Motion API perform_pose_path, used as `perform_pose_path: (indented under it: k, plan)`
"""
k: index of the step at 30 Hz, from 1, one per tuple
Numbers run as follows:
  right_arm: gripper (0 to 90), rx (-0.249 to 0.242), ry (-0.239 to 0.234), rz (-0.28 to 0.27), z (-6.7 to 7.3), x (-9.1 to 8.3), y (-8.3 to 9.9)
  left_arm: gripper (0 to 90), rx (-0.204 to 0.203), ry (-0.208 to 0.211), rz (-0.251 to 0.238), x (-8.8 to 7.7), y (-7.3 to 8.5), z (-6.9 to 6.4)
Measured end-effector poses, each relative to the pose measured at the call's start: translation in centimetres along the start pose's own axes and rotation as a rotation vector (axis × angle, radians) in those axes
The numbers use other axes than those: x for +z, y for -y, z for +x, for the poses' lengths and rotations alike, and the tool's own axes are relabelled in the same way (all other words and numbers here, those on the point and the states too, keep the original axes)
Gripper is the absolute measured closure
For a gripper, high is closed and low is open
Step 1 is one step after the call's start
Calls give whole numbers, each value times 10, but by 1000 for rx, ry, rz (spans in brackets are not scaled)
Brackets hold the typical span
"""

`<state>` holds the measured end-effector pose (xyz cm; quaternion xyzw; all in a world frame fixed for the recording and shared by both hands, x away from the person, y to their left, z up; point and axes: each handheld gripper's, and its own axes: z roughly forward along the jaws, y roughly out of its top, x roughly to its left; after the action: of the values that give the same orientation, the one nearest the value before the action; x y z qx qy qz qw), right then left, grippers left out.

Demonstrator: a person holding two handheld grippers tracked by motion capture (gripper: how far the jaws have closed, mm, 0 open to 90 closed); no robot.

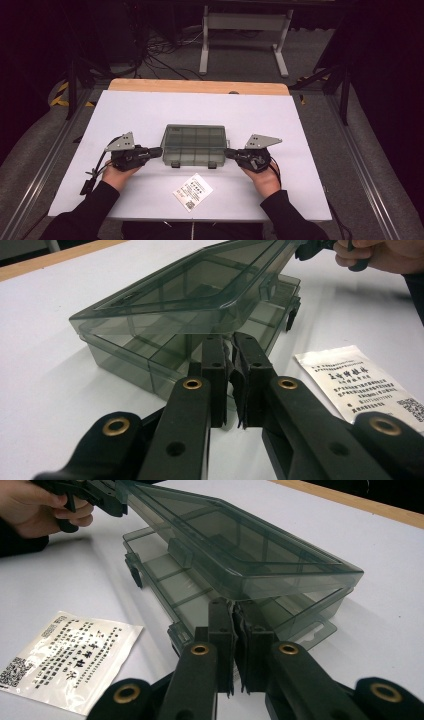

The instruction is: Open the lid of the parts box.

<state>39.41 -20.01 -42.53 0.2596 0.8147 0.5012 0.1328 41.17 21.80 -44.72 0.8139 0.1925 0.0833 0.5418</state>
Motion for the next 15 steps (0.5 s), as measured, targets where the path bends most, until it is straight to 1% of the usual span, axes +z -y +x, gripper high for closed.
perform_pose_path:
  k: [4,9,10,11,15]
  plan:
    - [855,4,-2,2,0,0,0,844,1,-8,-9,-1,0,0]
    - [847,-1,1,11,0,1,0,844,3,-9,-6,-1,0,1]
    - [845,-1,2,13,0,1,0,844,8,-13,-8,-1,-1,1]
    - [844,-1,2,13,0,1,0,843,3,-11,-11,-1,-1,1]
    - [812,6,3,17,0,1,1,843,1,-10,-13,-1,-1,1]
